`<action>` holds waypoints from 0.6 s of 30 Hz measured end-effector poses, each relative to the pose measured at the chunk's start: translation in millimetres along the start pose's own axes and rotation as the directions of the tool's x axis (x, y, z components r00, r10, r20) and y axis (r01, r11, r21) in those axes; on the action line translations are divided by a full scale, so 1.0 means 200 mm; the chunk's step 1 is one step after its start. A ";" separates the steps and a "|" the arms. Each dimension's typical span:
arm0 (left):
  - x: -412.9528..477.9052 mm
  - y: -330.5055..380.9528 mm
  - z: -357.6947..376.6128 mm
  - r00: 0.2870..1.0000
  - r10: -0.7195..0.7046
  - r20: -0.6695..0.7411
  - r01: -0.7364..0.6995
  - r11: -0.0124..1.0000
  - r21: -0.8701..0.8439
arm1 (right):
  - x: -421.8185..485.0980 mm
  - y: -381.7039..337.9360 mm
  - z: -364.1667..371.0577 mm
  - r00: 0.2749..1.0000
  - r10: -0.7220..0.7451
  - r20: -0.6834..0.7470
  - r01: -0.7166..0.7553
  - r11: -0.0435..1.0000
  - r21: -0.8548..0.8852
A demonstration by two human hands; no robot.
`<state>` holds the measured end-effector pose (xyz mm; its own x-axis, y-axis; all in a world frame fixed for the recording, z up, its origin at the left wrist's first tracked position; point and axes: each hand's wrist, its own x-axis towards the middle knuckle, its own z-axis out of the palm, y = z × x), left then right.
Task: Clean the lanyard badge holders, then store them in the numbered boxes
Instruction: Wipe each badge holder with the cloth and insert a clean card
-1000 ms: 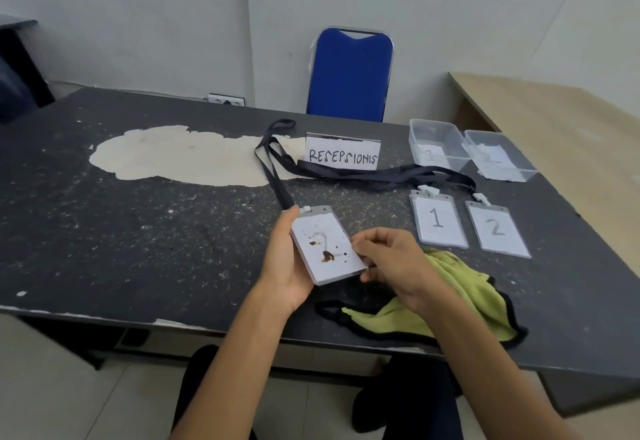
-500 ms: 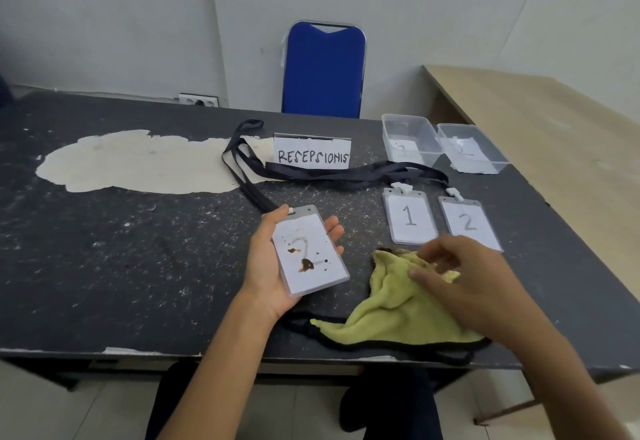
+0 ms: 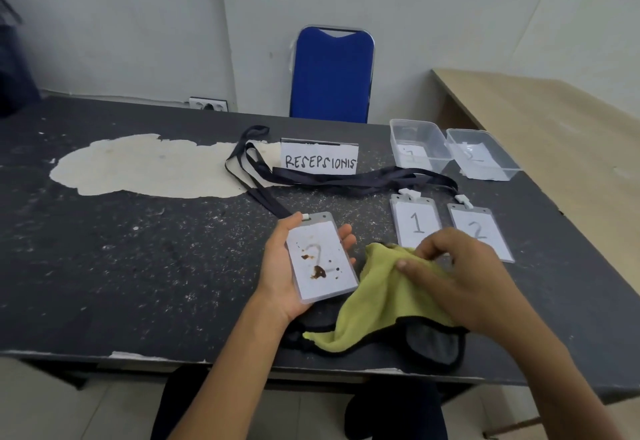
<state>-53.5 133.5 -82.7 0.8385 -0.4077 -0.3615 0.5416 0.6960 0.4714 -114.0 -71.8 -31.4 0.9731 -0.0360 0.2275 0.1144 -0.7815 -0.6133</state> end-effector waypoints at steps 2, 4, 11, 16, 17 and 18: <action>0.00 0.01 0.01 1.000 0.002 0.001 -0.002 1.000 0.017 | 0.04 -0.03 -0.01 0.999 -0.032 0.015 0.031 0.993 0.114; 0.00 0.03 0.02 1.000 0.015 0.013 -0.015 1.000 0.005 | 0.08 -0.07 -0.02 0.997 -0.075 0.024 0.067 0.973 0.223; -0.01 0.07 0.00 0.993 0.074 0.094 -0.069 0.996 -0.060 | 0.11 -0.18 0.10 0.976 -0.219 0.023 0.191 0.894 0.406; -0.01 0.07 -0.04 0.996 0.059 0.073 -0.055 0.997 -0.058 | 0.00 -0.10 0.22 0.971 -0.132 0.199 0.061 0.943 0.326; -0.01 0.07 -0.04 0.997 0.048 0.064 -0.044 0.997 -0.060 | -0.01 -0.08 0.23 0.966 -0.132 0.223 0.059 0.950 0.307; -0.01 0.06 -0.05 0.998 0.043 0.055 -0.039 0.997 -0.063 | -0.02 -0.08 0.23 0.961 -0.141 0.236 0.062 0.948 0.313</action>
<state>-48.6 148.5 -83.6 0.8629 -0.4093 -0.2965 0.5035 0.7473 0.4337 -109.7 -31.0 -57.9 0.9667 0.2223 0.1264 0.2312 -0.5482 -0.8038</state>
